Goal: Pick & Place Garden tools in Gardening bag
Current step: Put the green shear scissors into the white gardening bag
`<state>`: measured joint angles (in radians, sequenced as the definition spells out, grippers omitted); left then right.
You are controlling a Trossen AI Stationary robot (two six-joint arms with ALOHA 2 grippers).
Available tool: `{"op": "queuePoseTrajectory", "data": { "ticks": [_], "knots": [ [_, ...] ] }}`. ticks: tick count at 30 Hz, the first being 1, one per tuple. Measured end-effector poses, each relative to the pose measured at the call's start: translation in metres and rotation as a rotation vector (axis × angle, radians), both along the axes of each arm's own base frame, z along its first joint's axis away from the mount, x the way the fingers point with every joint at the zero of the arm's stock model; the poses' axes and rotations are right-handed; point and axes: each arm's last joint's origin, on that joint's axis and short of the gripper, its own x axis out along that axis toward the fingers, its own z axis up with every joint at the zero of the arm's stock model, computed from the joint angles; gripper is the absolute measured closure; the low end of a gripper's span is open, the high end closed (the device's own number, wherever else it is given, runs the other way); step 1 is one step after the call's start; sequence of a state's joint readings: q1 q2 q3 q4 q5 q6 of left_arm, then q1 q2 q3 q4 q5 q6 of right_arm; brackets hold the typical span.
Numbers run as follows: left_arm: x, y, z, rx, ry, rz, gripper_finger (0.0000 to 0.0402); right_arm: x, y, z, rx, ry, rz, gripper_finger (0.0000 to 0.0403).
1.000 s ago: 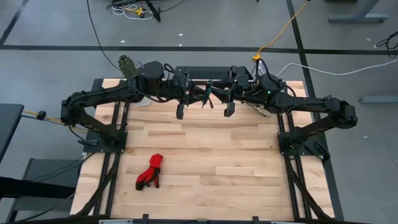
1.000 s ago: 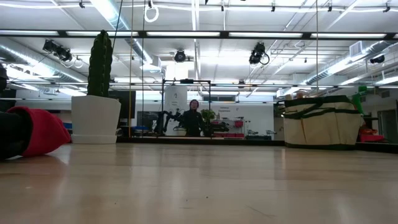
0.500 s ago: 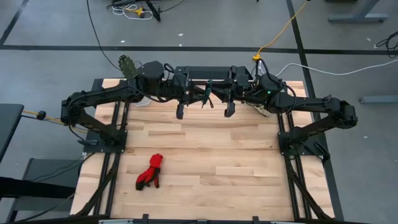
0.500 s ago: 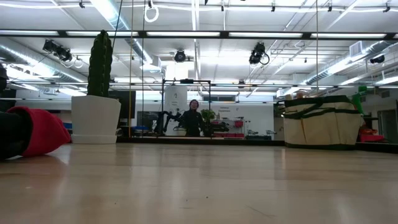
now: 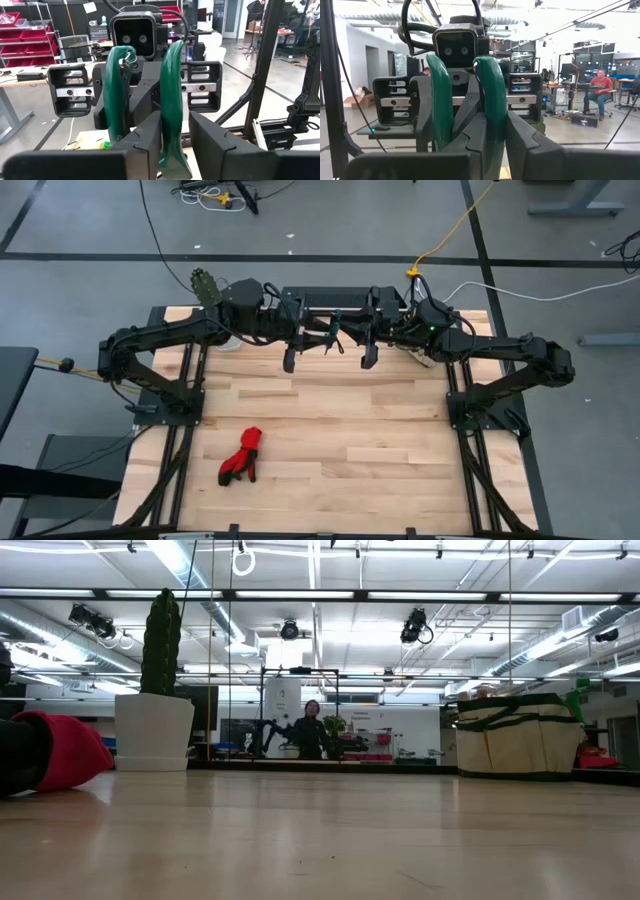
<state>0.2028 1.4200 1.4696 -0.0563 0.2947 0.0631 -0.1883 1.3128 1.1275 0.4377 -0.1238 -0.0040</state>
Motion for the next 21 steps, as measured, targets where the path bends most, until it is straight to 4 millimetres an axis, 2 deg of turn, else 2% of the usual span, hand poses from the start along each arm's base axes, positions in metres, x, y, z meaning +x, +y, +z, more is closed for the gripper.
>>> {"op": "queuePoseTrajectory", "data": {
  "ticks": [12,15,21],
  "knots": [
    [-0.001,0.000,-0.002,-0.005,0.024,0.021,0.0237,0.000,0.000,0.000,0.002,-0.001,-0.001,0.0360],
    [-0.006,0.000,0.002,-0.003,0.012,0.025,0.0235,0.000,0.000,0.000,0.003,-0.002,-0.001,0.0360],
    [-0.028,-0.002,0.013,-0.012,0.027,0.070,0.0235,-0.001,-0.001,0.001,0.002,-0.006,-0.006,0.0360]
  ]
}}
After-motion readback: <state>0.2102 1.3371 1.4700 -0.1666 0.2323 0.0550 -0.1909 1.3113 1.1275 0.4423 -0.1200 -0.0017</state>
